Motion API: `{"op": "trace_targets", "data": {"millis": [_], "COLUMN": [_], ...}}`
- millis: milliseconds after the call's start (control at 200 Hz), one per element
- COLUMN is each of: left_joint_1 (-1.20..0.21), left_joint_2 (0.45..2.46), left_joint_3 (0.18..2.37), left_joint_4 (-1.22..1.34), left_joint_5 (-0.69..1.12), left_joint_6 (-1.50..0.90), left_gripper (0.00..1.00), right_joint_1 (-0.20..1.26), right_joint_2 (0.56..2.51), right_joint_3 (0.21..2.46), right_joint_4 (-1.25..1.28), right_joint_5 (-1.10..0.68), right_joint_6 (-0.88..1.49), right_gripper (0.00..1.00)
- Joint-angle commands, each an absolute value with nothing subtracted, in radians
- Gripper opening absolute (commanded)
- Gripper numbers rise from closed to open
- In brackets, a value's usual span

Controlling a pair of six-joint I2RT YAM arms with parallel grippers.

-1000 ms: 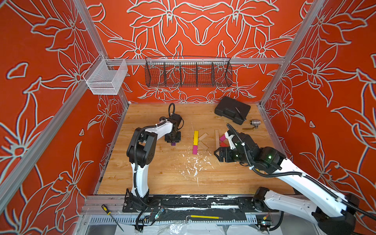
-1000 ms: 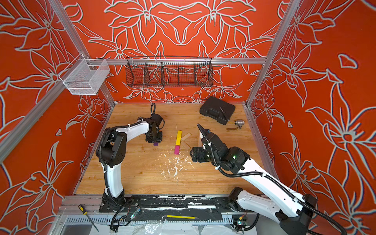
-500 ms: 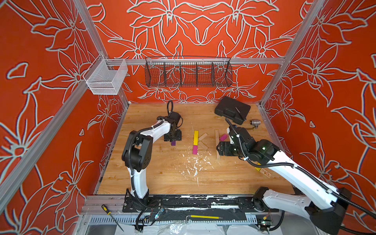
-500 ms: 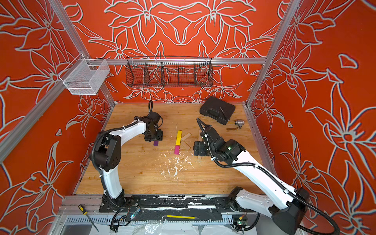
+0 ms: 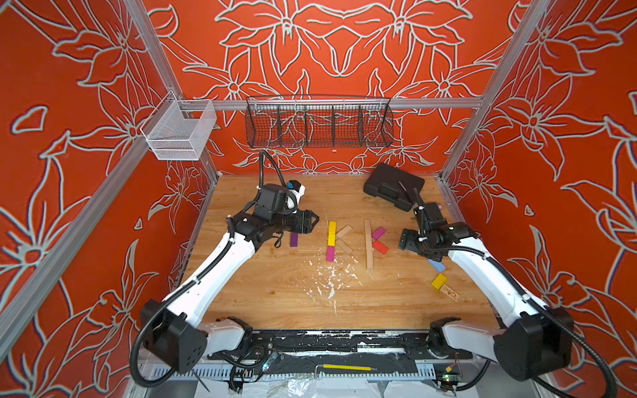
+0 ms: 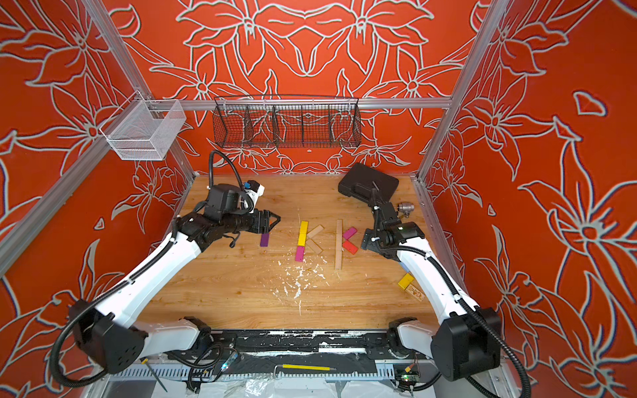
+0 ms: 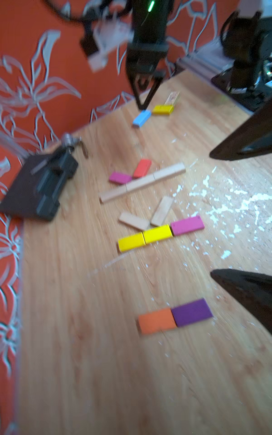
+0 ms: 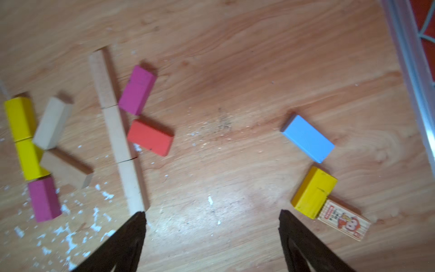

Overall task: Assemble the letter k with building blocks
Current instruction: Adjust the building block at the center of the board.

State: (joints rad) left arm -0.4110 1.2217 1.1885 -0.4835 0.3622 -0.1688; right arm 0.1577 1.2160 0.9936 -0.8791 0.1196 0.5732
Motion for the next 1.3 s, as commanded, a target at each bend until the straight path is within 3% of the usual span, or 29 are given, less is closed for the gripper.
{"op": "trace_targets", "data": {"millis": [0,140,265,626,916,1191,1291], "left_joint_1": [-0.451,-0.528,-0.561,-0.571,-0.571,-0.571,-0.571], "left_joint_2": [1.156,1.111,1.089,1.045,1.025,1.036,1.044], "left_joint_3": [1.101,1.050,1.036,1.025,1.018,1.009,1.008], "left_joint_4": [-0.346,-0.345,-0.348,-0.365,-0.366,-0.354,-0.351], "left_joint_5": [0.591,0.628,0.652,0.691,0.677,0.672,0.669], "left_joint_6": [0.023,0.163,0.161,0.169,0.169,0.158,0.155], "left_gripper": [0.74,0.83,1.00,0.97,0.97,0.97,0.97], "right_joint_1": [0.078,-0.056,-0.164,-0.371,-0.375,-0.375,-0.375], "right_joint_2": [1.213,1.227,1.286,1.460,1.559,1.527,1.476], "right_joint_3": [0.952,0.906,0.900,0.852,0.847,0.830,0.854], "right_joint_4": [-0.880,-0.825,-0.798,-0.672,-0.656,-0.602,-0.647], "right_joint_5": [0.190,0.189,0.129,-0.296,-0.395,-0.507,-0.360], "right_joint_6": [0.540,0.495,0.434,0.235,0.239,0.267,0.309], "right_gripper": [0.98,0.98,0.98,0.98,0.93,0.91,0.91]}}
